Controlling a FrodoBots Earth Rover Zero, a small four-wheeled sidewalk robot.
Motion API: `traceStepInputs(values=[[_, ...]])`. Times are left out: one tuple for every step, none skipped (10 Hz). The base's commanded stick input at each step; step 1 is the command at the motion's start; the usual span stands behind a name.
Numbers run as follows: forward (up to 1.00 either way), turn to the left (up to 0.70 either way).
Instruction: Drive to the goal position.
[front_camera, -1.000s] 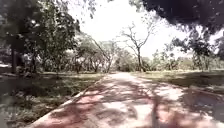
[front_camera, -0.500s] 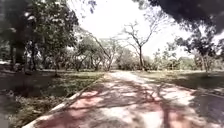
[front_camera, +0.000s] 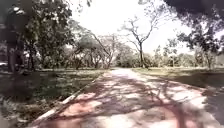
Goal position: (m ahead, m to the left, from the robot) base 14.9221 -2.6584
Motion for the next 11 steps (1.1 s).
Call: traceStepInputs(values=[[0.7,0.0],[0.7,0.0],[0.7,0.0],[0.7,0.0],[0.7,0.0],[0.7,0.0],[0.7,0.0],[0.7,0.0],[0.7,0.0],[0.7,0.0],[0.7,0.0]])
